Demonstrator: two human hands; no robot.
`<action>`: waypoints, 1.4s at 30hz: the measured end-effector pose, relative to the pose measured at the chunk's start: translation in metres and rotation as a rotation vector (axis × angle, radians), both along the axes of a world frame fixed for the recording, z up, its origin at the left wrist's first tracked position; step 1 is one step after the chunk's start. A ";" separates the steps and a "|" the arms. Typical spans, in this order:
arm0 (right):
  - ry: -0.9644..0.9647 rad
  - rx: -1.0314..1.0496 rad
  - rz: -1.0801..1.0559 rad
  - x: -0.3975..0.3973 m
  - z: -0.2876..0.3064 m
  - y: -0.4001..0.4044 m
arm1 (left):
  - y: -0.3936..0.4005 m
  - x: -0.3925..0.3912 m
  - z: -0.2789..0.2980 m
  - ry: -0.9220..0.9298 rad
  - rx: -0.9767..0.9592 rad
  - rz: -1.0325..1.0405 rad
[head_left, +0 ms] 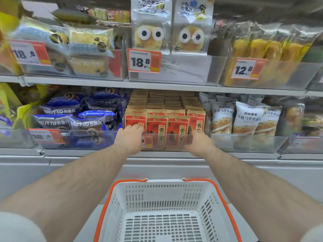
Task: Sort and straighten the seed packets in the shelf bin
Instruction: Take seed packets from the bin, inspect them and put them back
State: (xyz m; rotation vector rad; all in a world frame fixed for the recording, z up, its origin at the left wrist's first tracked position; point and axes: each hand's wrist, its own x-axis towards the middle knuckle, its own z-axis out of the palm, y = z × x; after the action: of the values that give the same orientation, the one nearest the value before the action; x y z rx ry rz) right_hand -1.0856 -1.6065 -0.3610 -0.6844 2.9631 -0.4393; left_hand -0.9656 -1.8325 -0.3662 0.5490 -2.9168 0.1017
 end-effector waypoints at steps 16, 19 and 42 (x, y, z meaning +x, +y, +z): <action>0.084 -0.027 -0.025 -0.013 0.001 -0.007 | -0.008 -0.014 -0.003 0.077 0.004 0.005; 0.121 -0.057 -0.029 -0.016 0.017 -0.007 | -0.012 -0.018 0.009 0.140 0.008 -0.008; 0.142 -0.194 -0.121 0.059 -0.003 0.042 | 0.040 0.064 -0.023 0.449 0.242 0.033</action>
State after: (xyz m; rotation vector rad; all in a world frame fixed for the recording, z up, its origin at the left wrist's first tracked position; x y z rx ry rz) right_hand -1.0263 -1.5650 -0.3636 -0.5768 3.1362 -0.7244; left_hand -0.9014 -1.7921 -0.3894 0.5697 -2.4935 -0.3321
